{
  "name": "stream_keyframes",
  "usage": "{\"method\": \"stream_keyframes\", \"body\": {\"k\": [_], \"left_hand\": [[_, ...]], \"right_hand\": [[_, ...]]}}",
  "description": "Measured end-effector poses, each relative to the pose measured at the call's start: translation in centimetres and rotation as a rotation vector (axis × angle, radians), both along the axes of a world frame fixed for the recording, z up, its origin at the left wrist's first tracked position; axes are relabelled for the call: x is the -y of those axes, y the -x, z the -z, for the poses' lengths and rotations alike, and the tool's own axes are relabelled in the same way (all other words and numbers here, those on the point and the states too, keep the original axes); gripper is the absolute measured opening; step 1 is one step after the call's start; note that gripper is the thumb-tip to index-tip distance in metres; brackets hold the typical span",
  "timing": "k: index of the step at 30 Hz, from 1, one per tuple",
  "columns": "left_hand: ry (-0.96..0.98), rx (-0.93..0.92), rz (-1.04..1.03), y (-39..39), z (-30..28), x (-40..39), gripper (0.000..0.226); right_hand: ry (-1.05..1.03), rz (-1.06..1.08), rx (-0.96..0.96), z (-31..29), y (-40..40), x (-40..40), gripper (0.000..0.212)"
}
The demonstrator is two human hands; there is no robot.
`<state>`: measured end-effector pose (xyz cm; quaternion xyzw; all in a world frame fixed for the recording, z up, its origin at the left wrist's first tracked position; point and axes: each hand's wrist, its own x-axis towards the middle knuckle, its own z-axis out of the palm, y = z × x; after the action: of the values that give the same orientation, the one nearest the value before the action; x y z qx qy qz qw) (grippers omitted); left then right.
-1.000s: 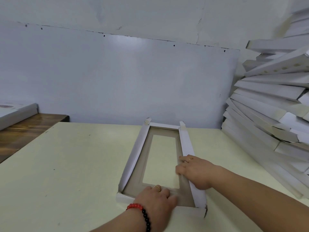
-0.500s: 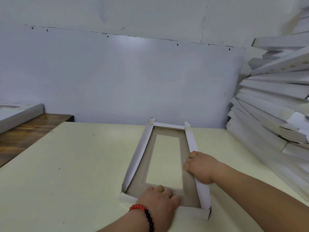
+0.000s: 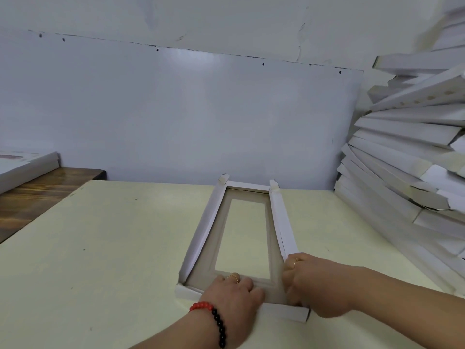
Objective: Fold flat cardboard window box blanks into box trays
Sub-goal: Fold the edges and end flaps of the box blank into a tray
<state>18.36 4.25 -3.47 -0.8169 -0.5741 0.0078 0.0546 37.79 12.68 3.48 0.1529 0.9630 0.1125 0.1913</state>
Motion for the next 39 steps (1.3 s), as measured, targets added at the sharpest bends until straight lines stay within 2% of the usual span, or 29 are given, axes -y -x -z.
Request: {"method": "stream_keyframes", "body": {"k": [4, 9, 12, 15, 19, 22, 23, 26, 27, 29, 33, 39], "left_hand": [[0.002, 0.001, 0.018, 0.0, 0.1, 0.0, 0.027], [0.036, 0.002, 0.025, 0.1, -0.1, -0.4, 0.031], [0.055, -0.007, 0.046, -0.2, -0.6, -0.7, 0.033], [0.064, -0.029, 0.082, -0.4, -1.1, -0.9, 0.036], [0.090, -0.118, 0.089, 0.0, -2.1, -1.4, 0.032], [0.110, -0.191, 0.034, 1.5, -3.0, -1.8, 0.028], [0.120, -0.131, -0.001, 1.9, -3.1, -1.8, 0.027], [0.142, 0.262, -0.079, 1.6, -2.8, -1.0, 0.036], [0.117, 0.302, -0.078, 1.0, -2.5, -0.9, 0.038], [0.043, 0.237, -0.120, 0.1, -1.8, -0.7, 0.032], [0.026, -0.045, -0.230, 1.5, -1.6, -1.4, 0.028], [0.008, -0.143, -0.259, 5.2, -2.2, -1.9, 0.030]], "right_hand": [[0.074, 0.092, -0.076, -0.7, -1.9, 0.2, 0.050], [0.124, 0.063, -0.179, 1.4, -2.5, 0.1, 0.035], [0.173, 0.115, -0.295, 2.6, -2.1, -0.4, 0.044], [0.074, 0.098, -0.303, 3.2, -2.4, -1.9, 0.051], [-0.107, 0.097, -0.361, 2.9, -2.3, -2.9, 0.040], [-0.012, 0.117, -0.306, 3.1, -1.3, -3.1, 0.027], [-0.020, 0.103, -0.300, 3.4, -0.8, -3.2, 0.024], [-0.095, 0.073, -0.250, 3.9, 1.8, -2.7, 0.024], [-0.112, 0.064, -0.228, 4.2, 2.8, -2.3, 0.024], [-0.107, 0.058, -0.213, 4.6, 4.5, -1.7, 0.026], [0.072, 0.177, -0.415, 5.3, 3.8, -2.3, 0.026], [0.082, 0.344, -0.440, 5.2, -0.4, -4.4, 0.021]]}}
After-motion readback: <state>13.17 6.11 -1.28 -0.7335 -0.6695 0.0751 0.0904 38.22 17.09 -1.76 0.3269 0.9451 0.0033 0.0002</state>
